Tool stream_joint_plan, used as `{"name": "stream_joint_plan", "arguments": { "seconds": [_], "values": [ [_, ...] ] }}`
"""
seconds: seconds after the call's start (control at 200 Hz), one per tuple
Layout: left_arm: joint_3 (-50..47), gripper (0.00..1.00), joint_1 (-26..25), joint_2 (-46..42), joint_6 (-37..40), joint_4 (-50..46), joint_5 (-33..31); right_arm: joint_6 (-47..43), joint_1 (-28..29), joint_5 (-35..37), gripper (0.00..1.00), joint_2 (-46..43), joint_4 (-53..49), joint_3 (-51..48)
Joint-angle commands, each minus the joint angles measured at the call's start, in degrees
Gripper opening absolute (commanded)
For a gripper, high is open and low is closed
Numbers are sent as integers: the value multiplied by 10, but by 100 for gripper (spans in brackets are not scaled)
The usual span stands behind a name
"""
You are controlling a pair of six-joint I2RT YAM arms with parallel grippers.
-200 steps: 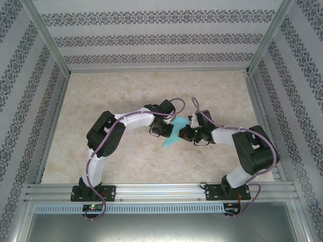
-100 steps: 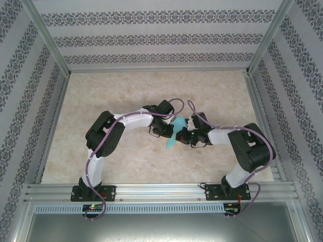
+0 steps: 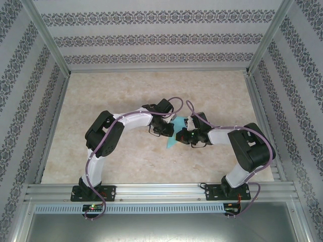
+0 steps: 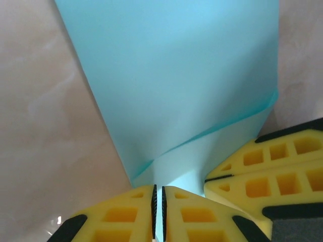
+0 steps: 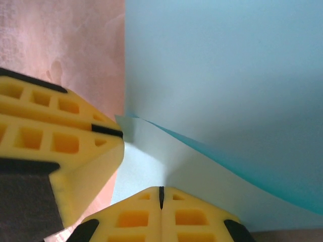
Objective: Fold a paper plane with a square sheet of paper (pick it up from the middle)
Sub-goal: Third fold the triangle at the center of the table.
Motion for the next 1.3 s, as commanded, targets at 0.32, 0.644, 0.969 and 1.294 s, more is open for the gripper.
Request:
{"name": "stream_joint_plan", "arguments": {
  "seconds": [0.32, 0.644, 0.969, 1.294],
  "values": [
    [18, 15, 17, 38, -15, 31, 33, -23, -7, 32, 2, -7, -65, -3],
    [-14, 15, 12, 41, 8, 20, -15, -1, -44, -10, 7, -69, -57, -7],
    [-48, 15, 2, 47, 11, 45, -25, -13, -99, -12, 26, -87, -99, -11],
    [-61, 15, 2, 39, 15, 48, -23, -9, -103, -7, 29, -61, -92, -6]
  ]
}}
